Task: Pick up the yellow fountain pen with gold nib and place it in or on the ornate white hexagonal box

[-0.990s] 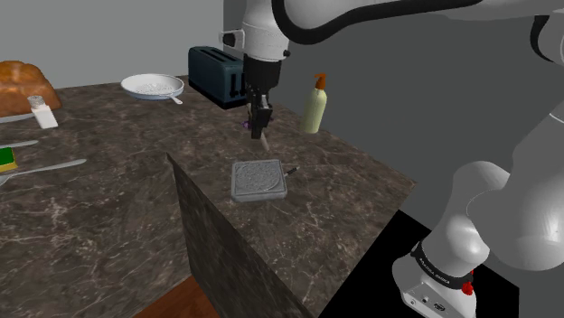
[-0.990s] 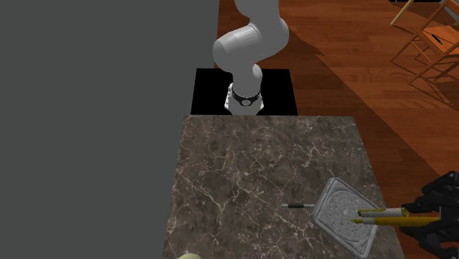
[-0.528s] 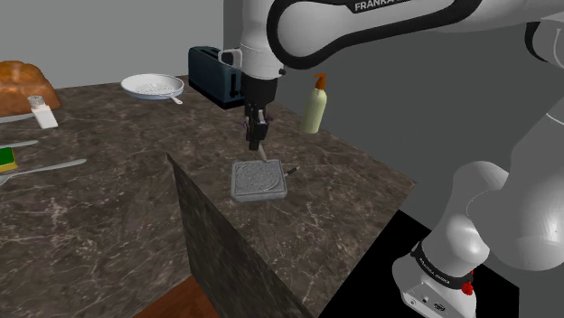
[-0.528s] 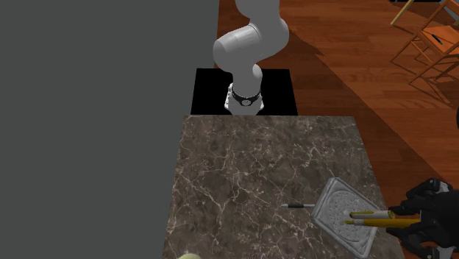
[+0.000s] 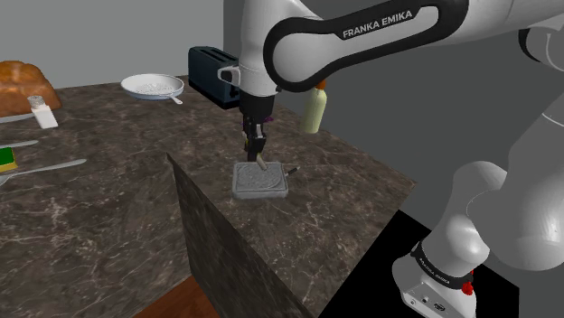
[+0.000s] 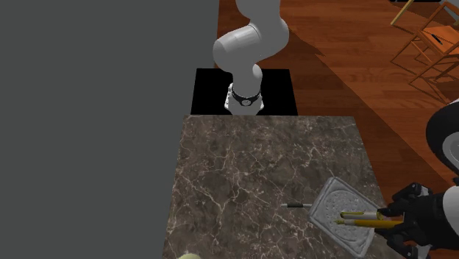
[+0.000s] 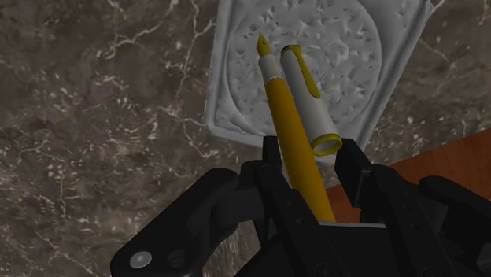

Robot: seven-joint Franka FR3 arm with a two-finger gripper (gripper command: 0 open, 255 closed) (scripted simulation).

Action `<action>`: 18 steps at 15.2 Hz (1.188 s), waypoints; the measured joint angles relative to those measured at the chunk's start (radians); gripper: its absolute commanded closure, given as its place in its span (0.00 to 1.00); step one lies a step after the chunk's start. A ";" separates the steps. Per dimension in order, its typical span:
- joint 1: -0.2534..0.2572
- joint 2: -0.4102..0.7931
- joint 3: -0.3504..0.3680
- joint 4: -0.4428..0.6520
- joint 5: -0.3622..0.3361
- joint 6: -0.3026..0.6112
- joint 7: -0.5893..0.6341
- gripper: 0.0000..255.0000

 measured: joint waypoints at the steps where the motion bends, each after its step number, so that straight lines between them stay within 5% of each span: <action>1: 0.000 0.001 0.000 -0.001 0.000 0.001 0.000 1.00; 5: 0.000 0.002 0.000 -0.002 0.000 0.003 -0.001 1.00; 6: 0.000 0.002 0.000 -0.002 0.000 0.003 0.000 0.00; 12: -0.001 0.003 0.000 -0.003 0.000 0.003 0.000 0.00; 18: -0.001 -0.031 -0.001 0.079 -0.003 -0.112 0.001 0.00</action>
